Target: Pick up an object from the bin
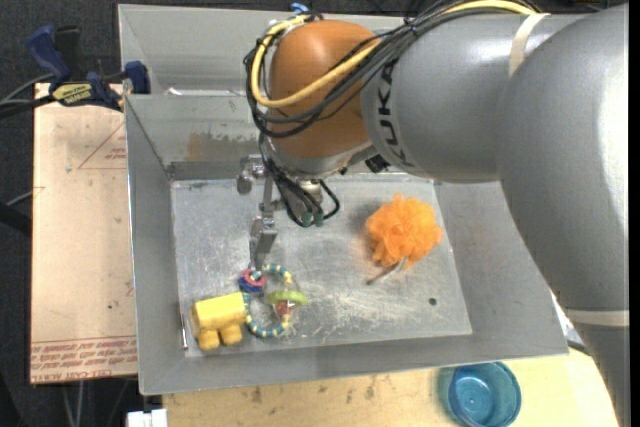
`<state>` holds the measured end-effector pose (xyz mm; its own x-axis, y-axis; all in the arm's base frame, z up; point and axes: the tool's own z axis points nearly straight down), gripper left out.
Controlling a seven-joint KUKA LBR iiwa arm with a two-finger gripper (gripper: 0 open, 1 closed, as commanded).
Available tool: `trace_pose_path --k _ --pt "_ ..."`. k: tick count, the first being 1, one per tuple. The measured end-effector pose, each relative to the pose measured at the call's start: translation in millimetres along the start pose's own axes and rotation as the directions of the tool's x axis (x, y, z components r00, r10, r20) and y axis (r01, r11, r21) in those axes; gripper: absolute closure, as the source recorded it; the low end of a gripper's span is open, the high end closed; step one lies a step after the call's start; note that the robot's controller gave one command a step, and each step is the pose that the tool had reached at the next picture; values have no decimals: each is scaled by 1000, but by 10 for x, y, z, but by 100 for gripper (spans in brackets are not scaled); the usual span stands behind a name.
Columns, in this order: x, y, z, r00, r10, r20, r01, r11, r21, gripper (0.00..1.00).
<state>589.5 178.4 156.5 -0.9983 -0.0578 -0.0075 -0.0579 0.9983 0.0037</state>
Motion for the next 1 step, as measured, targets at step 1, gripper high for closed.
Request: trace_pose_path --k 1 --pt "170 -116 411 964 -266 -6 266 964 1 0"
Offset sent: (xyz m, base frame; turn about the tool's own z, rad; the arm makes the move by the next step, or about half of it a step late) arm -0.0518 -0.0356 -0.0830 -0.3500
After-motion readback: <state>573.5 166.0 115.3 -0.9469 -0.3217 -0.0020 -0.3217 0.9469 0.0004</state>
